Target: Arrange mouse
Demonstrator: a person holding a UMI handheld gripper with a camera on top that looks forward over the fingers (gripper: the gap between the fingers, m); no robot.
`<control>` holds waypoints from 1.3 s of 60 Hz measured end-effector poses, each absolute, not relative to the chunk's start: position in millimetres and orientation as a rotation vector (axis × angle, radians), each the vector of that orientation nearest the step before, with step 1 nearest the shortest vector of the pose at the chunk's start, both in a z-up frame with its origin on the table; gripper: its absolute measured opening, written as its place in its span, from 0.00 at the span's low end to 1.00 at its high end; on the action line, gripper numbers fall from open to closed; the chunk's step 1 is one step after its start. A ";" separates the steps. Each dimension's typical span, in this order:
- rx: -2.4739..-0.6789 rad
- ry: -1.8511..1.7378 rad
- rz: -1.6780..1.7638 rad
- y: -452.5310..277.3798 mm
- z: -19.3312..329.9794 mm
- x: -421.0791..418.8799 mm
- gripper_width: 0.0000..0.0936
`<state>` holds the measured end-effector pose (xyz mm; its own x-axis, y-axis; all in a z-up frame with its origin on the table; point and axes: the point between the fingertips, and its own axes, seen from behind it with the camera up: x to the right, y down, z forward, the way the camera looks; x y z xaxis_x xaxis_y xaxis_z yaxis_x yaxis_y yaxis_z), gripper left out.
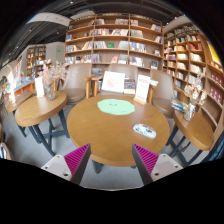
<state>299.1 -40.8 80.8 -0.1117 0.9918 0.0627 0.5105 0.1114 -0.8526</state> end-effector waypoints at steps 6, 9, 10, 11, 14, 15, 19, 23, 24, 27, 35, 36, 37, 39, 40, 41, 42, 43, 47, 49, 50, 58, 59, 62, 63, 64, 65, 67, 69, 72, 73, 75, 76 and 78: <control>-1.512 -1.652 0.844 -1.1 78.0 291.3 0.91; -1.530 -1.627 0.815 22.5 74.5 285.6 0.91; -1.537 -1.618 0.804 32.9 72.8 282.8 0.91; -1.545 -1.609 0.793 42.6 71.5 280.5 0.91; -1.567 -1.584 0.765 68.4 67.1 274.5 0.91; -1.574 -1.577 0.758 76.0 65.6 272.8 0.91; -1.603 -1.547 0.733 102.9 60.4 266.4 0.91; -1.613 -1.530 0.714 123.0 52.5 259.7 0.91; -1.614 -1.530 0.710 126.4 50.5 257.9 0.91; -1.612 -1.528 0.707 133.0 47.0 251.3 0.91; -1.596 -1.542 0.721 135.2 36.4 229.7 0.91; -1.595 -1.544 0.729 133.9 35.4 226.5 0.91; -1.595 -1.547 0.733 132.5 34.1 223.7 0.91; -1.599 -1.553 0.736 132.1 31.3 216.8 0.91; -1.600 -1.556 0.734 132.8 28.1 213.7 0.91; -1.602 -1.558 0.733 133.5 26.0 210.3 0.91; -1.603 -1.558 0.732 134.3 24.3 206.7 0.91; -1.606 -1.560 0.732 134.7 23.4 203.0 0.91; -1.624 -1.570 0.715 139.7 12.8 190.5 0.91; -1.633 -1.575 0.713 141.8 6.9 183.8 0.91; -1.638 -1.582 0.714 141.3 5.6 180.6 0.91; -1.668 -1.616 0.690 144.5 -10.6 160.3 0.91; -1.672 -1.614 0.691 145.0 -10.8 157.7 0.91; -1.680 -1.608 0.699 146.2 -10.5 150.9 0.92; -1.683 -1.609 0.702 146.1 -10.7 149.0 0.91; -1.686 -1.610 0.704 150.7 -13.5 140.6 0.91; -1.690 -1.611 0.706 151.2 -14.0 138.8 0.91; -1.700 -1.612 0.707 151.6 -15.0 135.3 0.91; -1.711 -1.608 0.708 149.2 -13.7 133.6 0.91; -1.731 -1.603 0.710 151.5 -14.5 126.5 0.91; -1.738 -1.601 0.710 153.4 -15.0 124.3 0.91; -1.750 -1.595 0.709 155.0 -15.6 117.9 0.91; -1.756 -1.592 0.709 156.0 -15.7 114.9 0.91; -1.763 -1.585 0.709 158.3 -16.0 108.7 0.91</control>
